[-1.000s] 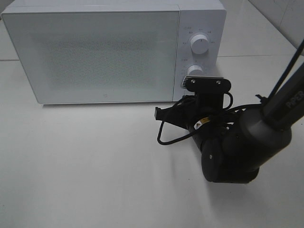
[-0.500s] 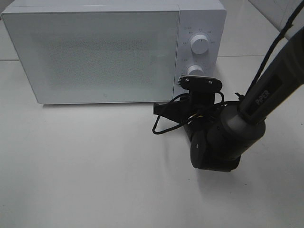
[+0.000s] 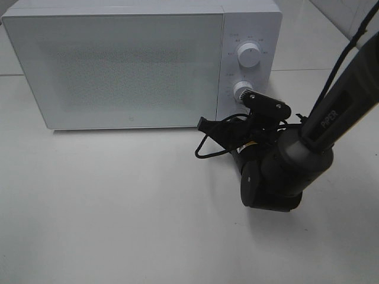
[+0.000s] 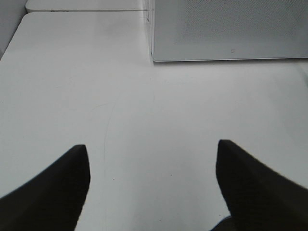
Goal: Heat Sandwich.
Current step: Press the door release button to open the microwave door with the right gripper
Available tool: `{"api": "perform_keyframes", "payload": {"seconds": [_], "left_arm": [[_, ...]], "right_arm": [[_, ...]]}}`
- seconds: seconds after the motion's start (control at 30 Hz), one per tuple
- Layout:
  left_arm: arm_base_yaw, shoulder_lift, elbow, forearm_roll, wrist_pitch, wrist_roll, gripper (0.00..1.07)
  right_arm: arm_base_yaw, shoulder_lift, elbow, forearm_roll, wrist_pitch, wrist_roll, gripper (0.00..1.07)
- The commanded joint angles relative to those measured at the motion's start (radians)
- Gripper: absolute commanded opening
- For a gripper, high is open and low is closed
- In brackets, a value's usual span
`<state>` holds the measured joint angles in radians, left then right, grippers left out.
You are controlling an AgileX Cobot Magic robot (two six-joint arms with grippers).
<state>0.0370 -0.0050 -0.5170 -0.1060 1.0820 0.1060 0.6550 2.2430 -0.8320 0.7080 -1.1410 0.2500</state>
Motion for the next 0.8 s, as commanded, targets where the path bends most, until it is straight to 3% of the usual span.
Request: {"api": "perform_keyframes", "payload": {"seconds": [0.03,0.4,0.8], "left_arm": [[0.003,-0.006,0.0,-0.006,-0.012,-0.006,0.7],[0.003,-0.006,0.0,-0.006,-0.012,-0.006,0.7],[0.003,-0.006,0.0,-0.006,-0.012,-0.006,0.7]], "right_arm": [[-0.003,-0.012,-0.009,-0.008,0.014,0.194,0.04],[-0.003,-0.044,-0.009,-0.011,0.013,0.812,0.05],[-0.003,-0.044,-0.009,0.101,0.041,0.945,0.05]]}}
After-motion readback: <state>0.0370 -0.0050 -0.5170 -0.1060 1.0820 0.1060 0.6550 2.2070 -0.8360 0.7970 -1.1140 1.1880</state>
